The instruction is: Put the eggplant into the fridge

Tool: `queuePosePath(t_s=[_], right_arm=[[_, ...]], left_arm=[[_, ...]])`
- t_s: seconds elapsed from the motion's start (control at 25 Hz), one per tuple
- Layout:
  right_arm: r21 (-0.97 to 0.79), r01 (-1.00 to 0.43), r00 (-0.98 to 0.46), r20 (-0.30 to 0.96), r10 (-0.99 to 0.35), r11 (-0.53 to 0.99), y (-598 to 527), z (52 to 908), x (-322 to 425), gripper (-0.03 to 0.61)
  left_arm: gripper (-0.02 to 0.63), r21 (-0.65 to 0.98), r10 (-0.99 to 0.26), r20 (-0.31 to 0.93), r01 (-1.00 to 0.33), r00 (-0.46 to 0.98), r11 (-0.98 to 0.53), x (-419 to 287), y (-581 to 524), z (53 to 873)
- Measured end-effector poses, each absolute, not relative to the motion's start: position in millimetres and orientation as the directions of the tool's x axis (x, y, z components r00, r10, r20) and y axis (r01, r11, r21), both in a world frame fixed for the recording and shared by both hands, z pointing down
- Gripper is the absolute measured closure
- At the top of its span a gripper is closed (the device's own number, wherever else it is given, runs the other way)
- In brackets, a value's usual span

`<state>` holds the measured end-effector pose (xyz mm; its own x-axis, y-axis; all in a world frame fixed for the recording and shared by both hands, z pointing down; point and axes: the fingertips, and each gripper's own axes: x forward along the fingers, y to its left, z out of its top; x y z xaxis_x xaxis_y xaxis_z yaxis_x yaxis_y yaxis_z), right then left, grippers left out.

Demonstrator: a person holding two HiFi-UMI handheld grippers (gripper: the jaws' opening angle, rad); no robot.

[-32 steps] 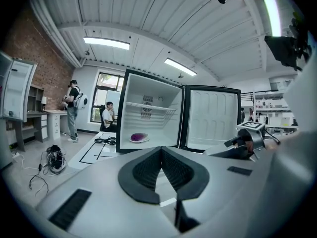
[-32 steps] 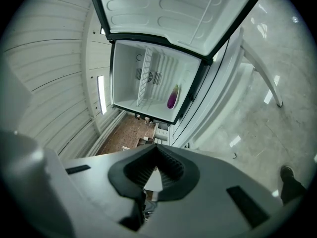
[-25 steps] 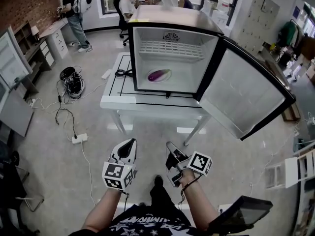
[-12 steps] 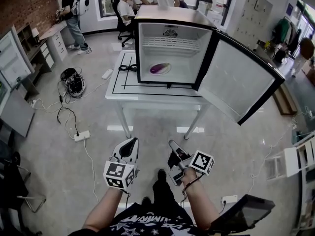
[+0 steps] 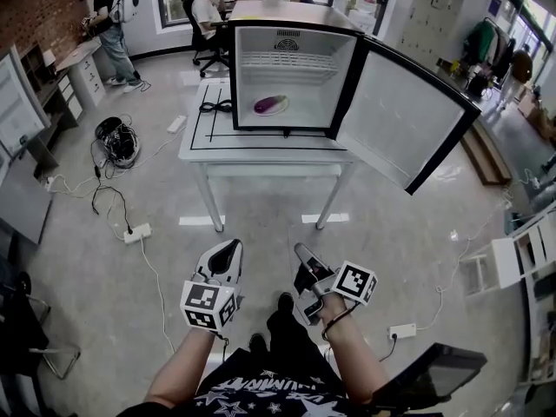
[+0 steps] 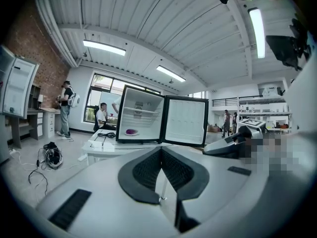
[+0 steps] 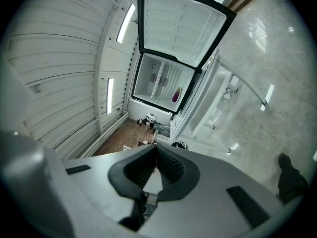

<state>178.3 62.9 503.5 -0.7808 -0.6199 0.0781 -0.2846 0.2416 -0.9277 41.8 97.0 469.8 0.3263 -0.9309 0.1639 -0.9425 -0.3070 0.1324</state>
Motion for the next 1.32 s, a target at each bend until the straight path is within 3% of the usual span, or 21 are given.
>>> queuePosePath(t_s=[0.68,1.32], right_arm=[[-0.897,-0.326,-0.805,0.098,-0.584,0.299,90,493,196,0.572],[-0.892,-0.328,-0.824,0.108,-0.556,0.312,157,483,268,0.572]], left_arm=[[0.604,0.13,-0.924,0.15,-0.933,0.352,-0.335,71,109,462],[0.604,0.117,-0.931,0.167,-0.944,0.325,-0.308,145,184,450]])
